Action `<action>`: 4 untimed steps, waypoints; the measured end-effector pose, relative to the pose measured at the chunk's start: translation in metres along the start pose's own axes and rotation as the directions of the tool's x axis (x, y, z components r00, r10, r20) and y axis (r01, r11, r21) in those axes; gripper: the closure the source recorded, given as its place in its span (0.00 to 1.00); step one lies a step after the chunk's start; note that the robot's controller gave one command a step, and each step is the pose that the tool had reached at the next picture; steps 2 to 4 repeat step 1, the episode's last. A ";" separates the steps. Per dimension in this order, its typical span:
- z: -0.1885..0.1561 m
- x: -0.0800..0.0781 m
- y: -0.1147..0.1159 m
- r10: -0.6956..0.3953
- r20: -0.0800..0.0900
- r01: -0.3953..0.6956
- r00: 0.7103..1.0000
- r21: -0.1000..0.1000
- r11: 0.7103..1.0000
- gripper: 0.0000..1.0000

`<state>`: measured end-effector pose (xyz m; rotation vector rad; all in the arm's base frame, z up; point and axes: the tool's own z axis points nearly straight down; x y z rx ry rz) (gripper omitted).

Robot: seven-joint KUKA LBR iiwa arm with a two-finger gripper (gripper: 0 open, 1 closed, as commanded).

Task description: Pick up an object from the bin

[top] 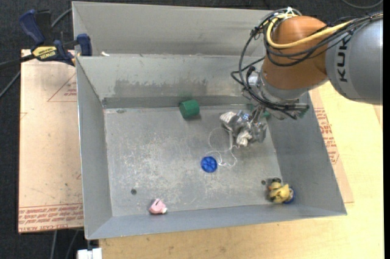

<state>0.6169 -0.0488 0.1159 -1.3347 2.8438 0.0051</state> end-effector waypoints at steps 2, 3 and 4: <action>-0.012 0.000 0.000 0.000 -0.001 0.000 1.000 -0.002 1.000 1.00; -0.012 0.000 0.000 0.000 -0.001 0.000 1.000 -0.002 1.000 1.00; -0.012 0.000 0.000 0.000 -0.001 0.000 1.000 -0.002 1.000 1.00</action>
Offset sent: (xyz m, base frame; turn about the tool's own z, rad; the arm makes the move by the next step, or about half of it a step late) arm 0.0001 0.0001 0.0609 0.0000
